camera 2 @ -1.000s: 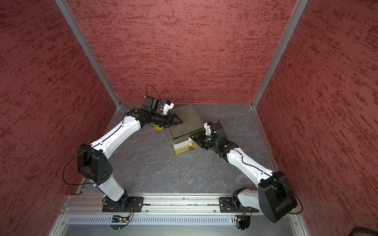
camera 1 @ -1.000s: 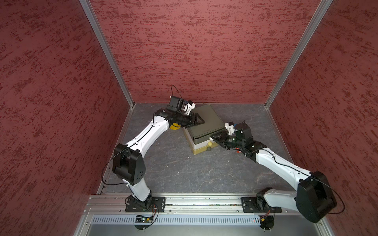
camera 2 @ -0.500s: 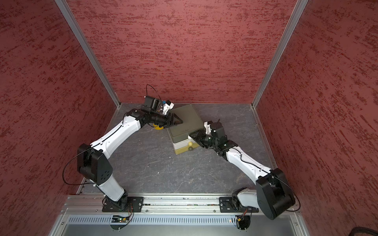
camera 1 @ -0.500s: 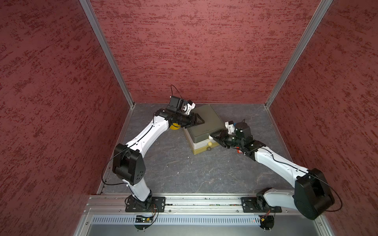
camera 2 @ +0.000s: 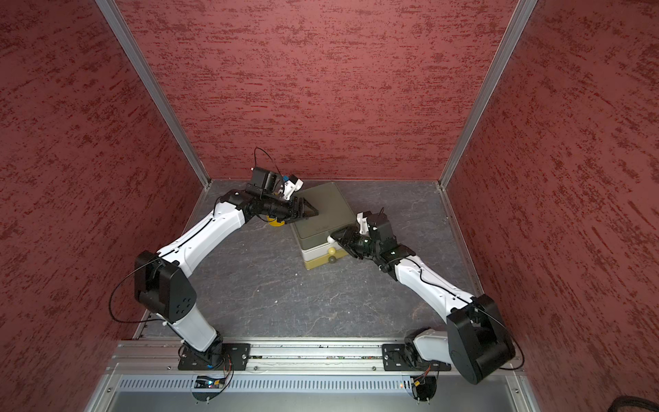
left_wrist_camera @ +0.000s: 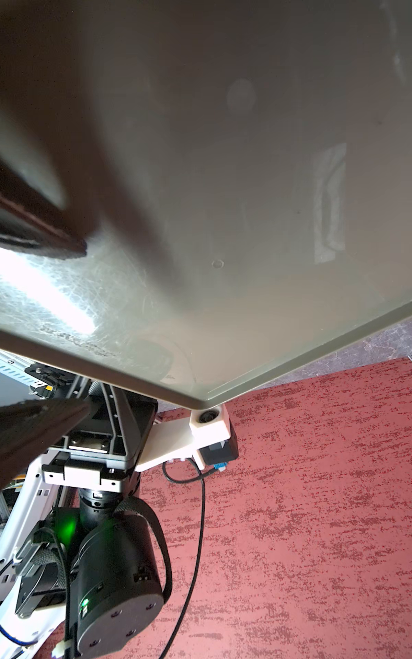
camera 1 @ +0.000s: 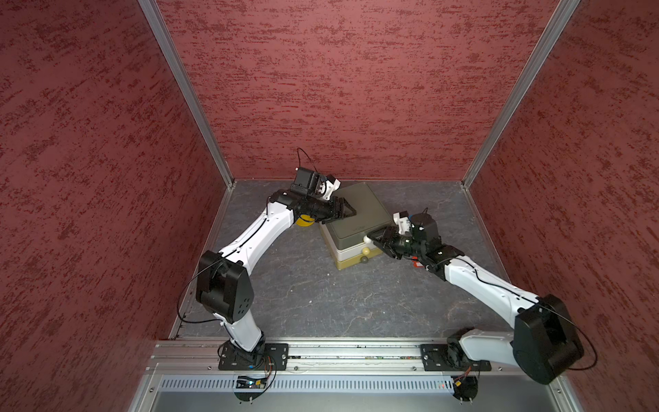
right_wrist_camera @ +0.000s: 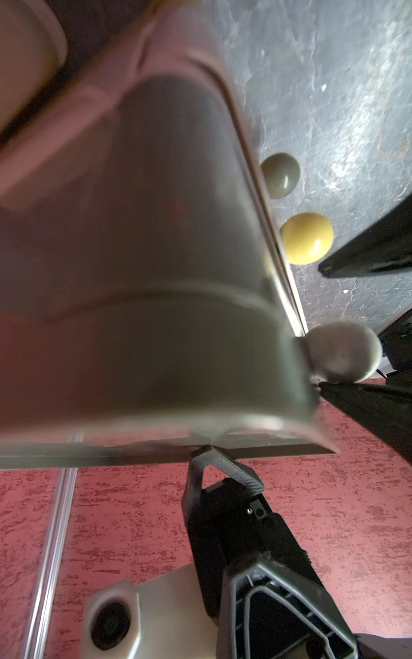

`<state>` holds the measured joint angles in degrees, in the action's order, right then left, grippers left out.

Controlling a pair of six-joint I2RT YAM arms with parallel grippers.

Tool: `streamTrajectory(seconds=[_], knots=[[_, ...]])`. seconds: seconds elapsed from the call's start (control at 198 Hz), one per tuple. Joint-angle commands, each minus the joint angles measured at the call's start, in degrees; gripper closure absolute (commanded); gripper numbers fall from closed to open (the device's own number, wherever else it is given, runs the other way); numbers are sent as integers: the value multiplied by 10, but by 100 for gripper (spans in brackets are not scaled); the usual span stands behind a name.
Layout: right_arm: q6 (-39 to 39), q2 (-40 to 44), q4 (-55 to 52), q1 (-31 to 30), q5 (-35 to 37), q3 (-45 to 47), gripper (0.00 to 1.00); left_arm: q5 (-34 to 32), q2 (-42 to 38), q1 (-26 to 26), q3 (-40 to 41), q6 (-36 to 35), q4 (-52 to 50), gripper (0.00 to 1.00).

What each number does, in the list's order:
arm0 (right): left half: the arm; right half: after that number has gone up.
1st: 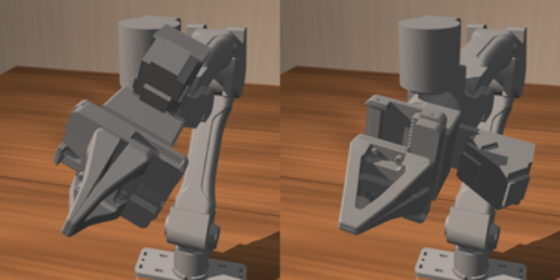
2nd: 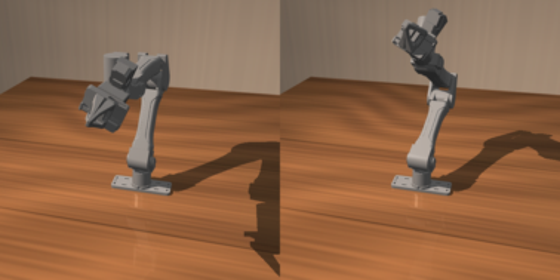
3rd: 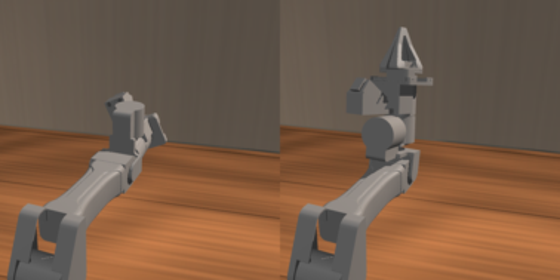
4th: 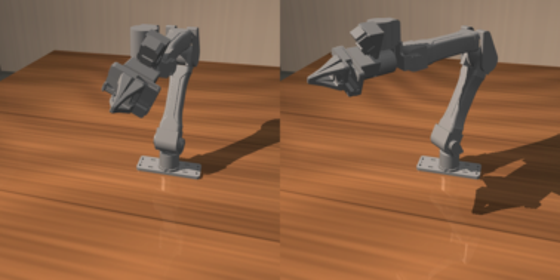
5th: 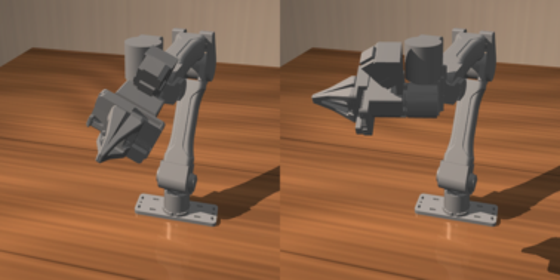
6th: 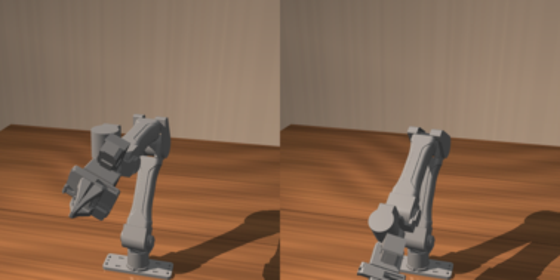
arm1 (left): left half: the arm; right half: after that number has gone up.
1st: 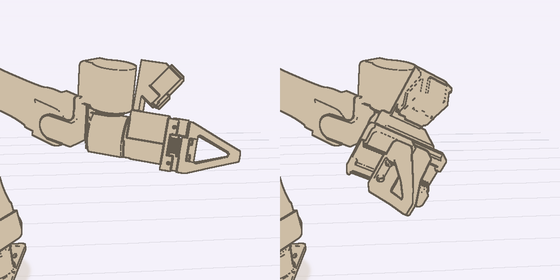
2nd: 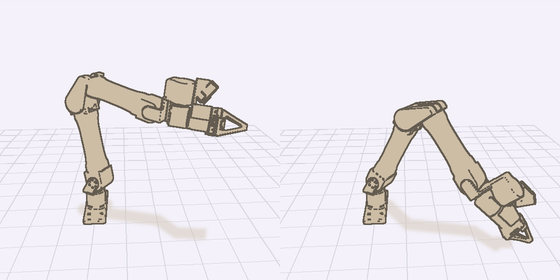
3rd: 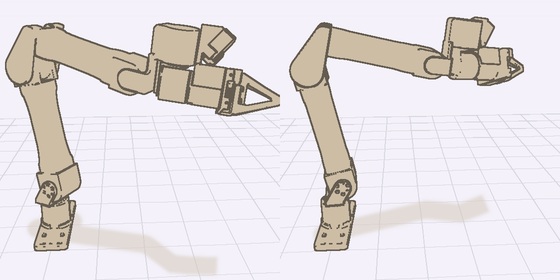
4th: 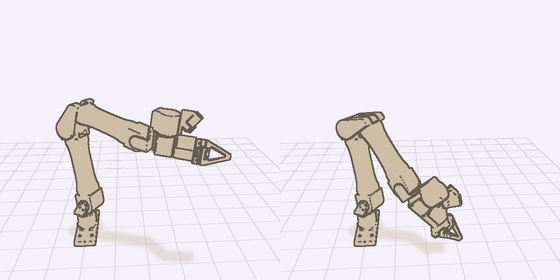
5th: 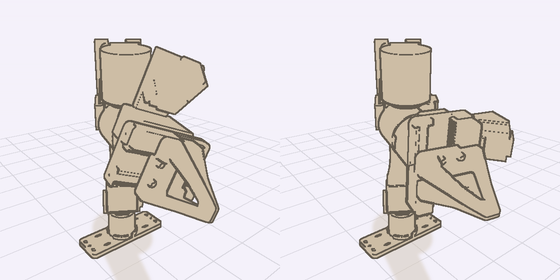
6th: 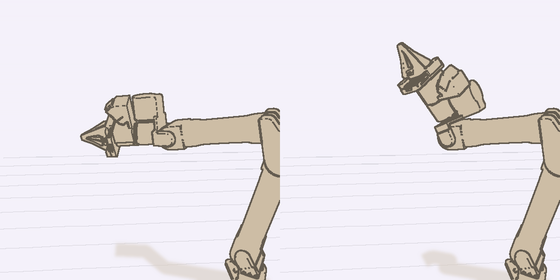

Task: Take the keys out of the drawer
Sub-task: Close the drawer in the storage box, then open the drawer in the storage box.

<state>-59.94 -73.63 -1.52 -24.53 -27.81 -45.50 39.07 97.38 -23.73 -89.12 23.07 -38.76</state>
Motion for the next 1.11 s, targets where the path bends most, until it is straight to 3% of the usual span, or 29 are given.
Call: streamTrajectory(seconds=[0.0, 0.253, 0.445, 0.697, 1.107], knots=[[5, 26, -25, 11, 30, -2, 47, -16, 7, 6, 16, -9, -34, 34], [-3, 81, -62, 10, 30, 9, 46, -16, 5, 7, 17, -7, -33, 34], [-42, 135, -76, 10, 31, 79, 46, -15, 0, 6, 22, -5, -28, 34], [-42, 68, -22, -2, -13, 109, 46, -6, 1, 5, 24, -7, -31, 35], [-44, -54, 86, -6, -40, 67, 47, -11, 1, 3, 25, -5, -39, 35]])
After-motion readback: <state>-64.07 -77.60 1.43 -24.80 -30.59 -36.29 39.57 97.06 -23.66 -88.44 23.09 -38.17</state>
